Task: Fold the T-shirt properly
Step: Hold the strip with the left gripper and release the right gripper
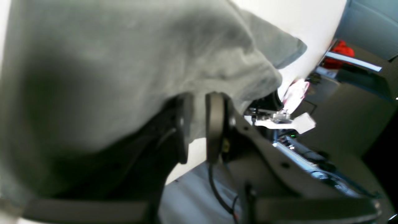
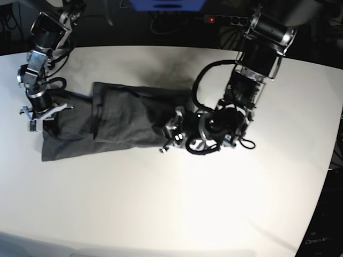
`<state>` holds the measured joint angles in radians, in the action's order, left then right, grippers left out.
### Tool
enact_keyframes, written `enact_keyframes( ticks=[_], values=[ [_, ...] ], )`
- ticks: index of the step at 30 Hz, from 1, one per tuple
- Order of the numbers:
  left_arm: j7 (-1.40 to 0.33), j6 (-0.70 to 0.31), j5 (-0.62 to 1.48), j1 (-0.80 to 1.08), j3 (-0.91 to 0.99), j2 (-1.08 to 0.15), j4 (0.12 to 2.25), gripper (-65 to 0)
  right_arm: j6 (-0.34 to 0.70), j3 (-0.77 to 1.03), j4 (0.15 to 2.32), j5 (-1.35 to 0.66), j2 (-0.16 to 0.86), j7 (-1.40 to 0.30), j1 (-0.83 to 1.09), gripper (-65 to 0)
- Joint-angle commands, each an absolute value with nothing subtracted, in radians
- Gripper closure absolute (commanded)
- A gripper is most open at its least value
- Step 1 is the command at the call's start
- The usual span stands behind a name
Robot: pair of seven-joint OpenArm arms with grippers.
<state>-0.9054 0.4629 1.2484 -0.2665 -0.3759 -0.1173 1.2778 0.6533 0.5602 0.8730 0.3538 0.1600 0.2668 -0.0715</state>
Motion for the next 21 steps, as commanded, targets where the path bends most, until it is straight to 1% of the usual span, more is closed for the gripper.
enact_keyframes(
  ticks=[1,5,8,12,16,17,21],
  values=[
    [-0.912,0.452,1.251,-0.292,-0.374,-0.113,1.294,-8.4,0.698,0.542,0.834,0.522,0.139,0.007,-0.031,-0.4],
    [-0.912,0.452,1.237,-0.297,-0.374,-0.104,1.259,-8.4,0.698,0.547,0.834,0.522,0.140,0.007,-0.035,-0.4],
    [-0.912,0.450,1.162,-0.302,-0.371,-0.102,1.208,-8.4,0.698,0.549,0.839,0.522,0.142,0.007,-0.035,-0.4],
    [-0.892,0.450,1.063,-0.303,-0.371,-0.102,1.198,-8.4,0.698,0.550,0.900,0.521,0.142,-0.001,-0.027,-0.4],
    [-0.852,0.449,1.033,-0.303,-0.372,-0.102,1.191,-8.4,0.698,0.550,0.940,0.521,0.142,-0.005,-0.025,-0.4],
    [-0.842,0.438,1.033,-0.306,-0.375,-0.102,1.190,-8.4,0.698,0.550,0.943,0.521,0.142,-0.018,-0.021,-0.4],
    [-0.817,0.344,1.024,-0.315,-0.374,-0.108,1.168,-8.4,0.698,0.552,0.983,0.519,0.150,-0.036,-0.012,-0.4]
  ],
)
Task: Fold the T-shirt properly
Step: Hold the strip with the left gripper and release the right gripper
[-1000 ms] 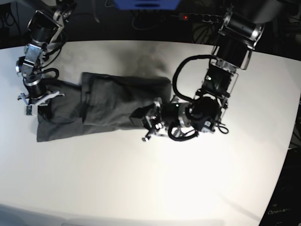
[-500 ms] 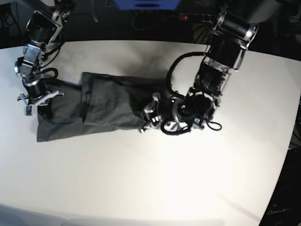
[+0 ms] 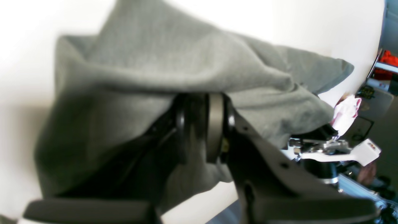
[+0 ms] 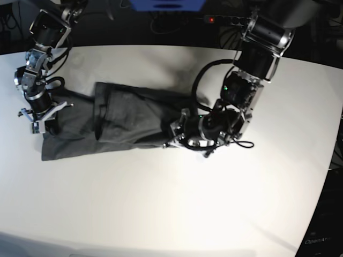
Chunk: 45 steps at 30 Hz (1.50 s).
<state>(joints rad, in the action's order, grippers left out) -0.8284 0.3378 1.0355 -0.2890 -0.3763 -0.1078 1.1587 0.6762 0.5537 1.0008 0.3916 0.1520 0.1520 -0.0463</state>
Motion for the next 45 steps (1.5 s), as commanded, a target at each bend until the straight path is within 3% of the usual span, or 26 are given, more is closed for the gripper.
enact_keyframes(
  ticks=[1,8,16,24,30,35,45],
  values=[
    [-0.814,0.334,1.010,-0.317,-0.374,-0.108,1.156,-8.4,0.698,0.552,0.989,0.519,0.150,-0.036,-0.007,-0.4],
    [-0.805,0.260,0.869,-0.314,-0.367,-0.084,1.125,-8.4,0.698,0.630,1.018,0.521,0.179,-0.035,-0.007,-0.4],
    [-0.805,0.252,0.851,-0.309,-0.367,-0.081,1.125,-8.4,0.698,0.684,1.138,0.518,0.197,-0.031,0.005,-0.4],
    [-0.805,0.252,0.851,-0.289,-0.369,-0.085,1.130,-8.4,0.698,0.743,1.423,0.516,0.093,-0.035,0.022,-0.7],
    [-0.806,0.251,0.851,-0.280,-0.369,-0.088,1.135,-8.4,0.698,0.751,1.523,0.518,0.058,-0.041,0.010,-0.7],
    [-0.806,0.251,0.858,-0.280,-0.367,-0.108,1.135,-8.4,0.698,0.751,1.515,0.516,0.064,-0.213,-0.079,-1.5],
    [-0.816,0.252,0.860,-0.278,-0.366,-0.139,1.214,-8.4,0.698,0.792,1.511,0.515,0.081,-0.590,-0.277,-29.2]
  ],
)
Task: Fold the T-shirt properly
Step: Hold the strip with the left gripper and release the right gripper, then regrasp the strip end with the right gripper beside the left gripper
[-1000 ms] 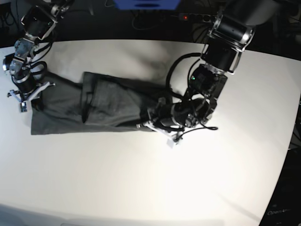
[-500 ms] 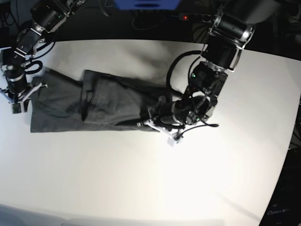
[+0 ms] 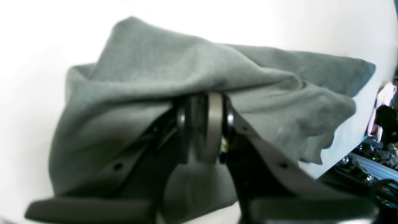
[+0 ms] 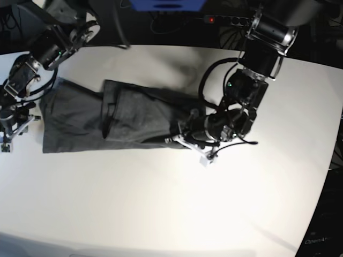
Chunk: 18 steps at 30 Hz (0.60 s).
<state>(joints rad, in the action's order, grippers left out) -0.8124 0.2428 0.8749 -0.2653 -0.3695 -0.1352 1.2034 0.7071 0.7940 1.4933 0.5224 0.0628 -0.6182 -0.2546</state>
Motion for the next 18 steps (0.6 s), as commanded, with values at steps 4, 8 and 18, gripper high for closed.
enact_keyframes(
  ticks=[4,8,18],
  values=[
    [-0.811,0.252,0.860,-0.278,-0.366,-0.140,1.211,-8.4,0.698,0.826,1.509,0.515,0.087,-0.834,-0.355,-34.4],
    [-0.811,0.252,0.860,-0.280,-0.364,-0.140,1.214,-8.4,0.698,0.829,1.508,0.513,0.111,-1.064,-0.424,-41.4],
    [-0.809,0.252,0.860,-0.280,-0.364,-0.140,1.214,-8.4,0.698,0.803,1.420,0.188,0.211,-1.285,-0.418,-45.6]
  ],
)
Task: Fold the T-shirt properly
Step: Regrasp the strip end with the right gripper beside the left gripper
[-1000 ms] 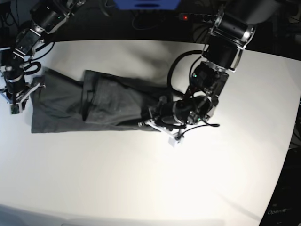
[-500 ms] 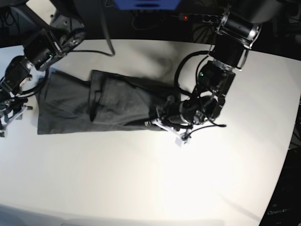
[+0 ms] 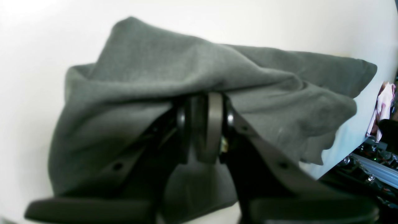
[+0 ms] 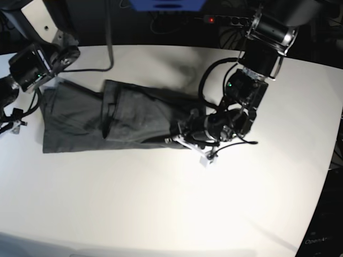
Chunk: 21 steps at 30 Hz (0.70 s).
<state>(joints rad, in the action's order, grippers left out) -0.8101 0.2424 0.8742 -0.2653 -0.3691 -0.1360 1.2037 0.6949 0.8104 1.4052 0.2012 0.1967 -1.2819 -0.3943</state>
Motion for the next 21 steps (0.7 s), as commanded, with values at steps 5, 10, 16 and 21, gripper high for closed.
enact_keyframes(
  ticks=[5,10,16,21],
  values=[
    [-0.812,0.252,0.860,-0.278,-0.364,-0.140,1.214,-8.4,0.698,0.742,1.155,-0.031,0.312,-1.288,-0.417,-45.6],
    [-0.808,0.252,0.860,-0.278,-0.364,-0.150,1.214,-8.4,0.698,0.659,1.036,-0.173,0.383,-1.290,-0.421,-45.7],
    [-0.808,0.252,0.860,-0.278,-0.364,-0.148,1.214,-8.4,0.698,0.630,1.035,-0.205,0.395,-1.323,-0.426,-54.3],
    [-0.806,0.252,0.860,-0.278,-0.364,-0.147,1.214,-8.4,0.698,0.636,1.033,-0.211,0.354,-1.328,-0.435,-54.6]
  ],
)
